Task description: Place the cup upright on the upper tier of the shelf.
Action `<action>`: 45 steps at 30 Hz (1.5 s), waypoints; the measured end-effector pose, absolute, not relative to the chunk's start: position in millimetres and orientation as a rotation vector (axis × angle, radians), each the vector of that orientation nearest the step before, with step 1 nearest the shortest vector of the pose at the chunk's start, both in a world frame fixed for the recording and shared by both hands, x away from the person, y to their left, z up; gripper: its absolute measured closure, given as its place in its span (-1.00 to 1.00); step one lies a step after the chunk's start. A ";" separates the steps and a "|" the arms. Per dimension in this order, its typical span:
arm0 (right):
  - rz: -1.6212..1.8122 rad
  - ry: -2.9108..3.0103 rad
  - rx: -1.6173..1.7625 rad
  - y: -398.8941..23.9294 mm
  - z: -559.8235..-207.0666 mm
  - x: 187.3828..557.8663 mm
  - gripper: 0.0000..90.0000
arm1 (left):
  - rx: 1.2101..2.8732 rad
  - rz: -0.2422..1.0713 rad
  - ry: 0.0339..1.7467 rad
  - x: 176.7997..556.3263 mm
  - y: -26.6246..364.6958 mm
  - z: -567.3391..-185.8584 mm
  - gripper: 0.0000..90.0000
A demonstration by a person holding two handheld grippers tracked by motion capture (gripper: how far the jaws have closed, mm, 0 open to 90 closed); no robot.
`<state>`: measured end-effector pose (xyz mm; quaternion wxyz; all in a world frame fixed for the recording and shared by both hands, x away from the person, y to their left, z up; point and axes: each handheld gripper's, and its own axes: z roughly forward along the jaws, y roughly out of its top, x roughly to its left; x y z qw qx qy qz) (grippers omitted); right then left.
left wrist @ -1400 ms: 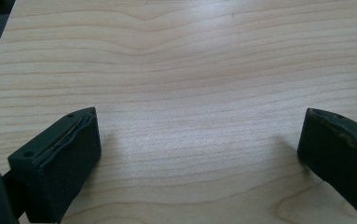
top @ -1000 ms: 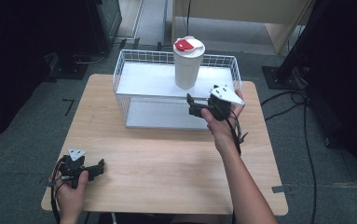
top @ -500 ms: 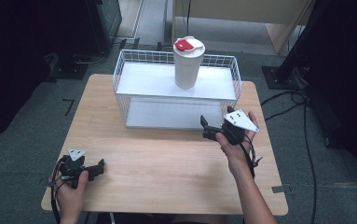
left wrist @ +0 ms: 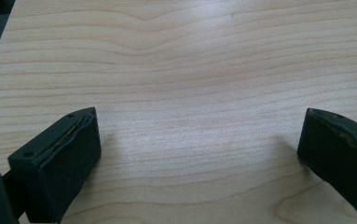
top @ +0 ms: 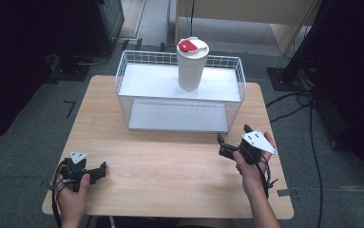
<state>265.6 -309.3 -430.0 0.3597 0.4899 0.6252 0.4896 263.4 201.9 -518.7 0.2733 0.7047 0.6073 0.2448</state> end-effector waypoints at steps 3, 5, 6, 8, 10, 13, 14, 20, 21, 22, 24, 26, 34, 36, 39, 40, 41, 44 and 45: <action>1.257 1.612 1.287 -314.4 -436.8 259.6 -1.00 | 1.894 0.659 1.634 263.4 201.7 -518.7 -1.00; 1.249 1.609 1.301 -320.3 -442.2 255.4 -1.00 | 1.893 0.658 1.635 263.4 201.7 -518.7 -1.00; 1.249 1.609 1.301 -320.3 -442.2 255.4 -1.00 | 1.894 0.659 1.634 263.4 201.7 -518.7 -1.00; 1.241 1.606 1.315 -325.6 -446.2 251.9 -1.00 | 1.894 0.659 1.634 263.4 201.8 -518.7 -1.00; 1.231 1.604 1.324 -330.1 -449.2 249.2 -1.00 | 1.894 0.659 1.635 263.4 201.7 -518.7 -1.00; 1.220 1.597 1.342 -337.8 -454.5 244.5 -1.00 | 1.894 0.659 1.634 263.4 201.7 -518.7 -1.00; 1.214 1.593 1.351 -340.7 -456.8 242.7 -1.00 | 1.894 0.659 1.634 263.4 201.7 -518.7 -1.00; 1.185 1.599 1.383 -349.1 -467.7 234.0 -1.00 | 1.893 0.659 1.635 263.4 201.7 -518.7 -1.00; 1.179 1.599 1.385 -350.1 -469.1 232.9 -1.00 | 1.893 0.659 1.634 263.4 201.7 -518.7 -1.00; 1.174 1.599 1.397 -353.0 -472.8 229.9 -1.00 | 1.894 0.659 1.634 263.4 201.7 -518.7 -1.00; 1.165 1.601 1.399 -354.8 -474.4 228.5 -1.00 | 1.893 0.659 1.635 263.4 201.7 -518.7 -1.00; 1.154 1.603 1.413 -358.3 -477.4 225.3 -1.00 | 1.894 0.658 1.634 263.4 201.7 -518.7 -1.00; 1.094 1.601 1.458 -377.4 -490.0 213.3 -1.00 | 1.893 0.659 1.635 263.4 201.7 -518.7 -1.00; 1.080 1.599 1.471 -381.8 -492.7 210.6 -1.00 | 1.894 0.658 1.635 263.4 201.7 -518.7 -1.00; 1.055 1.597 1.494 -389.3 -497.1 205.5 -1.00 | 1.893 0.659 1.635 263.4 201.7 -518.7 -1.00; 1.051 1.595 1.503 -391.6 -498.5 203.9 -1.00 | 1.893 0.659 1.635 263.4 201.7 -518.7 -1.00; 1.045 1.593 1.506 -394.1 -499.9 202.4 -1.00 | 1.894 0.659 1.634 263.4 201.7 -518.7 -1.00; 1.025 1.593 1.525 -401.0 -504.1 197.5 -1.00 | 1.894 0.659 1.634 263.4 201.7 -518.7 -1.00; 1.016 1.595 1.530 -403.6 -505.7 195.6 -1.00 | 1.893 0.659 1.634 263.4 201.7 -518.7 -1.00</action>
